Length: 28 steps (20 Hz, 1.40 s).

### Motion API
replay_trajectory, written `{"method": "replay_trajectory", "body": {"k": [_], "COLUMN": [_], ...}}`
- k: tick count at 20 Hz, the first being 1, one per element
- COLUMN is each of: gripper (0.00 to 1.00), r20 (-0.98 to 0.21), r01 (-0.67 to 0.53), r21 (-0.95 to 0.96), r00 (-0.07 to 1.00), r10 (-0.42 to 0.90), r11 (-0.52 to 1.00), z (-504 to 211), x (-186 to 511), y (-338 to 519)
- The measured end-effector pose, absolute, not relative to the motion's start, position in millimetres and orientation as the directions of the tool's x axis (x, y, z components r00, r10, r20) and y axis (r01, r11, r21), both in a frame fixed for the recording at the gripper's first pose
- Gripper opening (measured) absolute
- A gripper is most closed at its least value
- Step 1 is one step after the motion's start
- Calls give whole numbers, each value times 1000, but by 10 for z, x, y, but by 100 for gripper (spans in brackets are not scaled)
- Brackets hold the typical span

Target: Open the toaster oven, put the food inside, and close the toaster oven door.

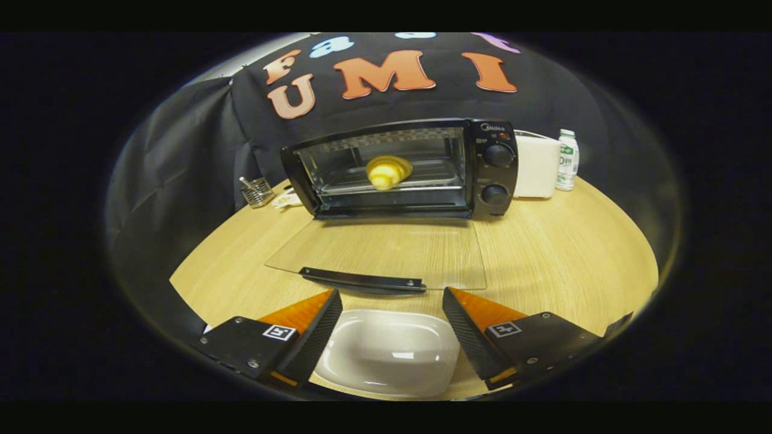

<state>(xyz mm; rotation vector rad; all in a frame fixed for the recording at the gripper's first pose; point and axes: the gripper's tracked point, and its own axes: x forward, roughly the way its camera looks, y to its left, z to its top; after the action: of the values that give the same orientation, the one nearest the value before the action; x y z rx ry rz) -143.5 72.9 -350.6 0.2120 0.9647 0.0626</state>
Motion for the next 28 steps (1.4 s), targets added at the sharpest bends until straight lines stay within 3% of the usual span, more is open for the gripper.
{"method": "replay_trajectory", "body": {"k": [5,12,20,28], "gripper": [99,99,99,99], "r20": [-837,-823,-696,-612], "r01": [105,0,-97,-74], "r21": [284,230,194,228], "r00": [511,533,687,764], "r10": [193,194,207,203], "r11": [953,973,976,971], "z": [-3712,-3581,-3042,-2722], "x": [-1383,-1264,-892,-390], "y": [785,892,812,733]}}
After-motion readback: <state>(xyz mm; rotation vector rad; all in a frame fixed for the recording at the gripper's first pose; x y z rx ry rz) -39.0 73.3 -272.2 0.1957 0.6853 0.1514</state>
